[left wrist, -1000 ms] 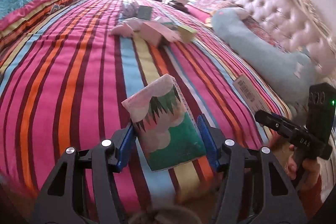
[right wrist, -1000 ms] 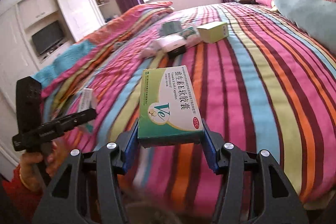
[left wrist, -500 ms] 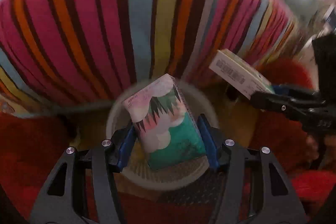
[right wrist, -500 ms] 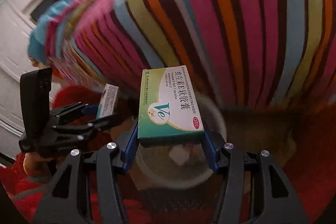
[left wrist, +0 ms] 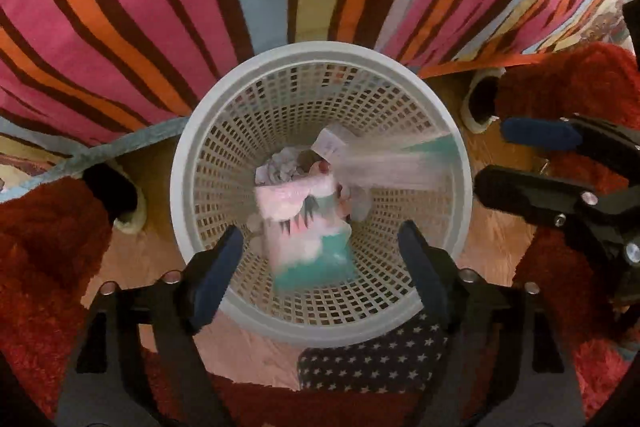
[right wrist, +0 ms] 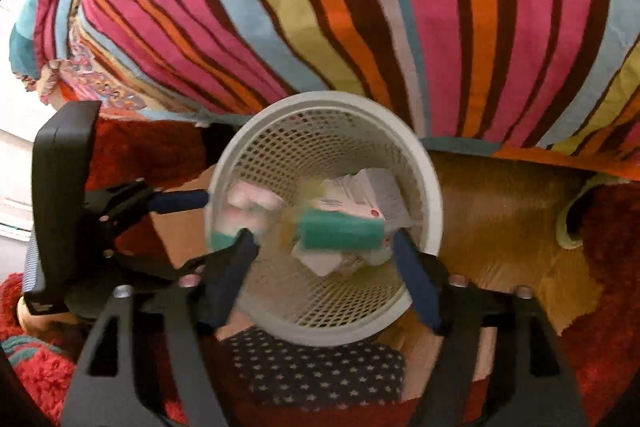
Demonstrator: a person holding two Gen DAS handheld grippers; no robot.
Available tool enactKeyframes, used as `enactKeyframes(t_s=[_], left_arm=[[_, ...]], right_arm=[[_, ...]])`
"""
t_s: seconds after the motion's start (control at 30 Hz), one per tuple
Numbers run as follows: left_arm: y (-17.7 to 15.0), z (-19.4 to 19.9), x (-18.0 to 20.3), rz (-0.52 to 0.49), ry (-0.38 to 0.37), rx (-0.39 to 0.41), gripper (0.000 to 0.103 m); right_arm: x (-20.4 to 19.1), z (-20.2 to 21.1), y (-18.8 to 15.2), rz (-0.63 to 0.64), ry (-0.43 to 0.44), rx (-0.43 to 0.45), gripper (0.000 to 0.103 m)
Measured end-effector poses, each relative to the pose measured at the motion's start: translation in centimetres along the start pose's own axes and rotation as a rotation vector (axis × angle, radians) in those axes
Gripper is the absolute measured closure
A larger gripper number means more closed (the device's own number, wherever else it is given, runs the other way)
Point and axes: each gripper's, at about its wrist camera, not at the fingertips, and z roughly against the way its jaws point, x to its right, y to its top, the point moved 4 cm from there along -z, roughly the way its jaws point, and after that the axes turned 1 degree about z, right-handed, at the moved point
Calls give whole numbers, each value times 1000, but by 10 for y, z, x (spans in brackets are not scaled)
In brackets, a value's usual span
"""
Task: Collect trash
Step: 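Lower tissue pack and Ve box into the wastebasket and open both tools, then move both open tools back over the pile on the bed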
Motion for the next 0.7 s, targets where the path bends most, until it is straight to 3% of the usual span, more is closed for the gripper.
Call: enactKeyframes(t_s=[0.27,0.7], left_arm=[[3,-5,0,17,4,-17,25],[3,-7,0,23,-5,-15,25]], right_arm=[[23,9,-8,-55,-4,9,33],[22,12,-7,-43,-25,23,33]])
